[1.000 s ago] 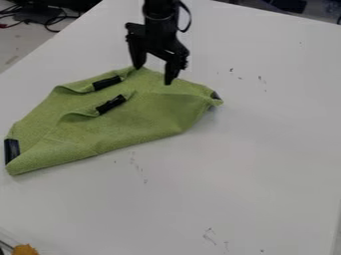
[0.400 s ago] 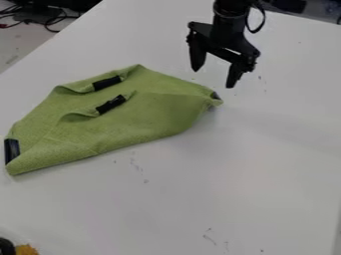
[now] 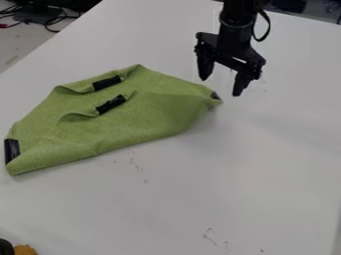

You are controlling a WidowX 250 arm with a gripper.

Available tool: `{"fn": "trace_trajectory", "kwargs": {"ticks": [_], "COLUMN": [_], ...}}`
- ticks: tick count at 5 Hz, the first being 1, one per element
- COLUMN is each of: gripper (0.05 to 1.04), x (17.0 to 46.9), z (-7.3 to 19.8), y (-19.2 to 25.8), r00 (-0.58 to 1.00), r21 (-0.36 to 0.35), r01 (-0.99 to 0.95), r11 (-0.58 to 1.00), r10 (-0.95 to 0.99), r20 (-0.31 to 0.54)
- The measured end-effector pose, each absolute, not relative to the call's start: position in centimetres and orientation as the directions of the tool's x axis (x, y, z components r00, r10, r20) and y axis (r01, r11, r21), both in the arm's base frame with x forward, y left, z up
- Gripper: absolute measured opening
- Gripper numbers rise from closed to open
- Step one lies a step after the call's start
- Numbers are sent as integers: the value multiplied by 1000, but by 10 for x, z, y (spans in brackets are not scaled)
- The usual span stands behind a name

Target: Fold the cloth from the top right to the centre

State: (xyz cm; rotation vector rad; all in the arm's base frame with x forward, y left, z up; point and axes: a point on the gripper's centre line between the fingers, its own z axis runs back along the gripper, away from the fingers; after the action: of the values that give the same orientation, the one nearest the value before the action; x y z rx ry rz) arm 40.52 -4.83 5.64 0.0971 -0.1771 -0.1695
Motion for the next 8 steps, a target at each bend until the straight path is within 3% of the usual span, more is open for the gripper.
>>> {"fn": "trace_trajectory", "kwargs": {"ticks": [4,5,7,8], "gripper": [1001,945,357,161], "x": [402,399,398,399], "z": [32,28,26,25], "y": [-46,-45,-43,-42], "r00": [975,977,978,977], "r21": [34,34,44,51], "r01": [113,96,74,74], "r11": [993,995,996,996], "r10": [-117,-101,-81,-83], "r20": [188,188,193,196]}}
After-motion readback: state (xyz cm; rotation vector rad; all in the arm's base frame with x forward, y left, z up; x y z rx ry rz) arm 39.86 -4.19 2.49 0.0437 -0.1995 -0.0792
